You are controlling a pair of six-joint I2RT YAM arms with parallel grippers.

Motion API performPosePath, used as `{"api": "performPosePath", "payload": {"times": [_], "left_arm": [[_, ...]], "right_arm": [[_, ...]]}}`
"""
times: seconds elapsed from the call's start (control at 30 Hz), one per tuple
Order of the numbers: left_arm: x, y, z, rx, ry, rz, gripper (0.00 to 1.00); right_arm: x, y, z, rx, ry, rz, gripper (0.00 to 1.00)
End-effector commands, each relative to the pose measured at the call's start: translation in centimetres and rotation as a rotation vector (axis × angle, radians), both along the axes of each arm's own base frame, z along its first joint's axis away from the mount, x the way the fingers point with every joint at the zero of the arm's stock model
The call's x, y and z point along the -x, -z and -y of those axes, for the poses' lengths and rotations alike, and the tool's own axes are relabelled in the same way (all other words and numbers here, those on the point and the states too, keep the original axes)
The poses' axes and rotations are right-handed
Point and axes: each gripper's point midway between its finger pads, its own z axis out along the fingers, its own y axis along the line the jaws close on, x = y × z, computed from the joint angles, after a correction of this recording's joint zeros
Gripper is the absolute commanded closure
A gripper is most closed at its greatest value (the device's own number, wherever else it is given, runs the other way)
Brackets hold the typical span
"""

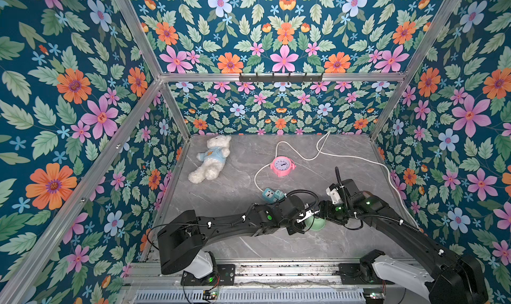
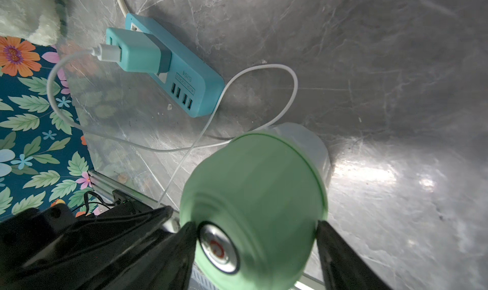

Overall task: Charge the cordless meat grinders
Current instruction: Insert the charging cable into the cordless meat grinder.

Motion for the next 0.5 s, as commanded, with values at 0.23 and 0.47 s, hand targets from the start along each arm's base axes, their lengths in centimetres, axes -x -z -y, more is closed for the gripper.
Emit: {"api": "performPosePath", "payload": {"times": [0.23, 0.47], "left_arm": [[0.1, -0.25, 0.46, 0.004, 0.012, 0.016, 1.0], [0.59, -0.58, 0.41, 0.018, 0.021, 0.019, 1.0]], "right_arm": [[0.07, 0.03, 0.0, 0.0, 0.001, -0.005, 0.27], [0.05, 0.09, 0.04, 0.004, 0.004, -0.007, 0.27]]}}
